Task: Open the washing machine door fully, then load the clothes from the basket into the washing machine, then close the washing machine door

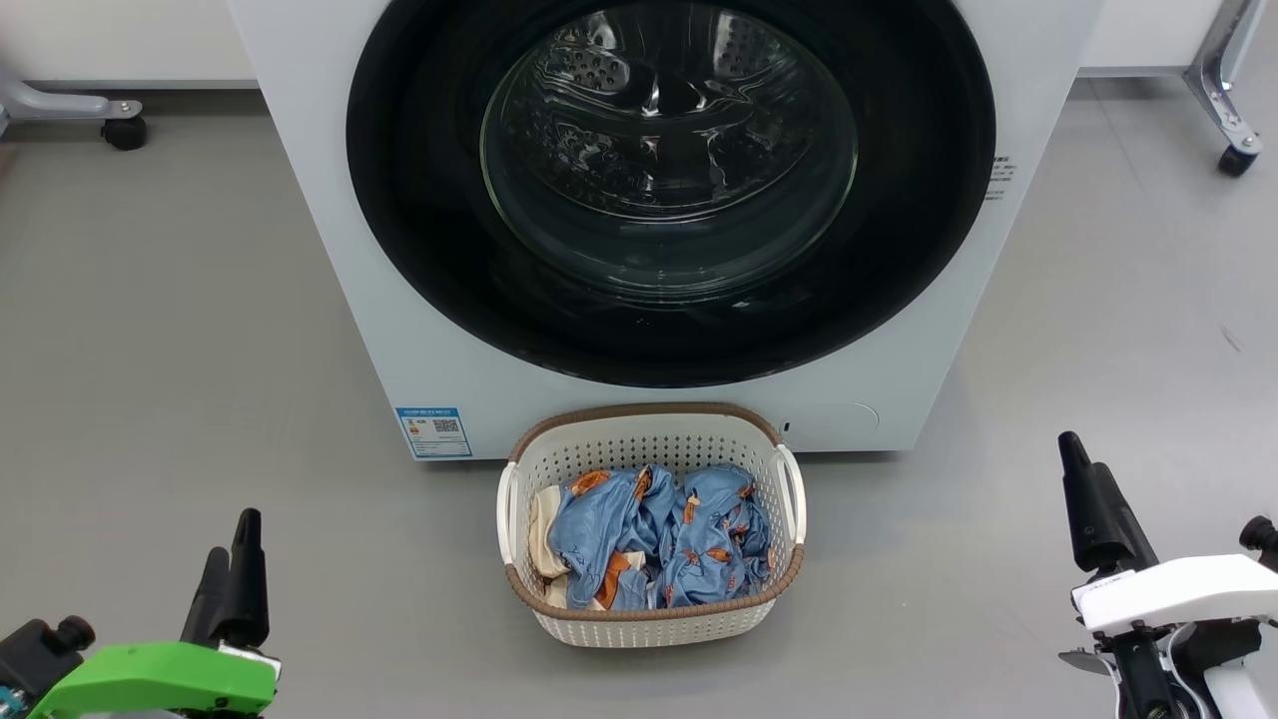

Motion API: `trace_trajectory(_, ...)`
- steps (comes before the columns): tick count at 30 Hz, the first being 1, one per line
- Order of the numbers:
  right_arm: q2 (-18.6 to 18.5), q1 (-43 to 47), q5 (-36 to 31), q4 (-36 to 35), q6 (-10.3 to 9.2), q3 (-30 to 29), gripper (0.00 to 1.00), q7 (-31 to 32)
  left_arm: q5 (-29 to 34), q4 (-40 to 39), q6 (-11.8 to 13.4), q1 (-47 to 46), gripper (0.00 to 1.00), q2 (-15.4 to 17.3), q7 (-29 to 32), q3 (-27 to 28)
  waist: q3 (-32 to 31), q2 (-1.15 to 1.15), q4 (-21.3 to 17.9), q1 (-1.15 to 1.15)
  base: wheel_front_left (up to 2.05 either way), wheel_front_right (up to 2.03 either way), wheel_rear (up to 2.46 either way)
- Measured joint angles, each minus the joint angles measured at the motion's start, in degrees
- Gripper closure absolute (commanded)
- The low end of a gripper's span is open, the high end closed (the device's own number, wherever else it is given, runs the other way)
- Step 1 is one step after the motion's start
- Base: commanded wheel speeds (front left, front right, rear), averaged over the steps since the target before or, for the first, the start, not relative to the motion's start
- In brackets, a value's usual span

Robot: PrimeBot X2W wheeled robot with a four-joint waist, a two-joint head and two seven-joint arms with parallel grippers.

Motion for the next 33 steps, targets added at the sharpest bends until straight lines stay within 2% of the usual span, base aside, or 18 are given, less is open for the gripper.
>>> trace_trajectory(8,-1.87,0.01,-10.96,-0.19,-0.09,2.85,0.00,-1.31,11.21,-1.07,0.08,0.51,0.00,1.86,-1.24,-0.87,0.04,0.00,-0.02,0.00,0.00,0.00,0.00)
trace_trajectory(11,-2.85,0.03,-15.63,0.00,-1.00,3.80,0.00,-1.98,16.37,-1.32,0.57,1.11,0.00,2.12,-1.82,-1.12,0.10,0.00,0.00,0.00,0.00,0.00,0.00)
trace_trajectory(22,-3.44,0.24,-25.47,1.37,-3.03,5.30,0.00,-3.74,29.56,-1.90,2.08,2.25,0.00,3.66,-3.53,-1.72,0.29,0.00,-0.06,0.00,0.00,0.00,0.00)
trace_trajectory(33,-3.60,0.29,-33.29,1.38,-3.55,5.82,0.00,-5.55,39.69,-3.57,2.79,3.07,0.00,3.65,-5.10,-1.46,0.60,0.00,-0.33,0.00,0.00,0.00,0.00)
